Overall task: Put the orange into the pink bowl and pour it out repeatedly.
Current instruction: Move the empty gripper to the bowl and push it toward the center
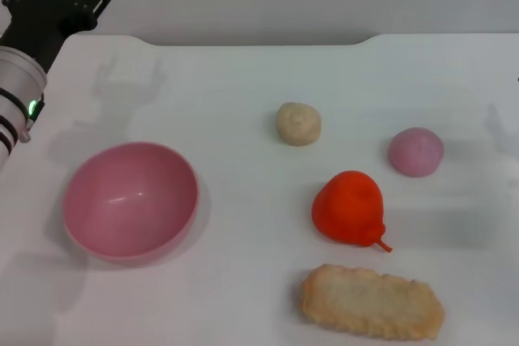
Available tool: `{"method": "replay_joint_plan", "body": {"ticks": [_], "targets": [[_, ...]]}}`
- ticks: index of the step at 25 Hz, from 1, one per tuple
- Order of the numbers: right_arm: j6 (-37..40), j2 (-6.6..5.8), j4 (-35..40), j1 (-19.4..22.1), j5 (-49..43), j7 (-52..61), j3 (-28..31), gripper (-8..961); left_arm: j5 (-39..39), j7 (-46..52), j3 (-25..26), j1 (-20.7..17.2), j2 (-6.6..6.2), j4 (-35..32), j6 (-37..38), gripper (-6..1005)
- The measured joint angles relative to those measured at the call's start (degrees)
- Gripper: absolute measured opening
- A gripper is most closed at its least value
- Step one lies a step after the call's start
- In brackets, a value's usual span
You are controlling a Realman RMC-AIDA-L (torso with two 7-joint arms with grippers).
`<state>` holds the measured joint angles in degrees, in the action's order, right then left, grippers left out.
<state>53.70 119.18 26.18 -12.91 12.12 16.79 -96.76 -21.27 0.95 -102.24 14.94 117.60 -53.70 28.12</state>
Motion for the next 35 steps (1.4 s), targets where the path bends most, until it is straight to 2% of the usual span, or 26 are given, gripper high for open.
{"method": "replay_joint_plan", "body": {"ticks": [11, 13, 15, 16, 17, 18, 19, 20, 23, 24, 25, 26, 28, 32, 33, 35], "targets": [[0.00, -0.01, -0.30, 0.00, 0.00, 0.00, 0.00, 739, 0.00, -2.26, 0.00, -0.33, 0.09, -3.43, -4.60, 801], [-0.03, -0.01, -0.33, 0.04, -0.01, 0.00, 0.00, 739, 0.00, -2.96, 0.42, -0.42, 0.01, -5.82, -8.61, 801], [-0.21, 0.00, -0.33, 0.05, -0.02, 0.00, -0.02, 739, 0.00, -4.15, 1.68, -0.96, -0.11, -10.67, -16.85, 800], [-0.31, 0.01, -0.26, 0.06, -0.02, 0.00, -0.14, 739, 0.00, -4.15, 1.68, -0.96, -0.11, -10.67, -16.85, 800], [-0.37, 0.03, -0.18, 0.07, 0.00, 0.00, -0.27, 739, 0.00, -5.90, 4.08, -1.40, -0.11, -17.31, -28.87, 800], [-0.38, 0.06, -0.05, 0.07, 0.05, 0.00, -0.43, 739, 0.00, -5.90, 4.08, -1.40, -0.11, -17.31, -28.87, 800], [-0.38, 0.07, 0.05, 0.07, 0.14, 0.01, -0.55, 739, 0.00, -6.55, 5.03, -1.37, -0.04, -19.49, -33.30, 800], [-0.36, 0.07, 0.12, 0.08, 0.24, 0.03, -0.58, 739, 0.00, -7.68, 6.98, -0.83, 0.04, -23.62, -41.71, 800], [-0.14, 0.01, 0.23, 0.06, 0.35, 0.06, -0.27, 739, 0.00, -7.68, 6.98, -0.83, 0.04, -23.62, -41.71, 800], [-0.12, -0.02, 0.37, 0.06, 0.37, 0.06, -0.12, 739, 0.00, -9.05, 8.87, 0.34, 0.04, -26.99, -50.68, 800], [-0.11, -0.06, 0.66, 0.06, 0.39, 0.07, 0.04, 739, 0.00, -9.89, 10.18, 1.42, 0.04, -28.43, -56.01, 800], [-0.11, -0.06, 1.04, 0.12, 0.42, 0.07, 0.13, 739, 0.00, -9.89, 10.18, 1.42, 0.04, -28.43, -56.01, 800], [-0.19, -0.07, 1.69, 0.24, 0.44, 0.08, 0.15, 739, 0.04, -12.45, 13.32, 4.37, 0.04, -30.23, -66.89, 800], [-0.58, -0.09, 2.00, 0.22, 0.45, 0.07, 0.17, 739, 0.07, -14.03, 14.69, 6.13, 0.05, -30.48, -71.22, 800], [-0.63, -0.10, 1.93, 0.15, 0.45, -0.01, 0.14, 739, 0.08, -14.74, 15.90, 7.42, -0.02, -30.62, -75.05, 800], [-1.08, -0.15, 1.75, -0.07, 0.45, -0.07, 0.09, 739, 0.09, -15.53, 17.06, 8.22, -0.03, -30.65, -77.53, 800]]}}
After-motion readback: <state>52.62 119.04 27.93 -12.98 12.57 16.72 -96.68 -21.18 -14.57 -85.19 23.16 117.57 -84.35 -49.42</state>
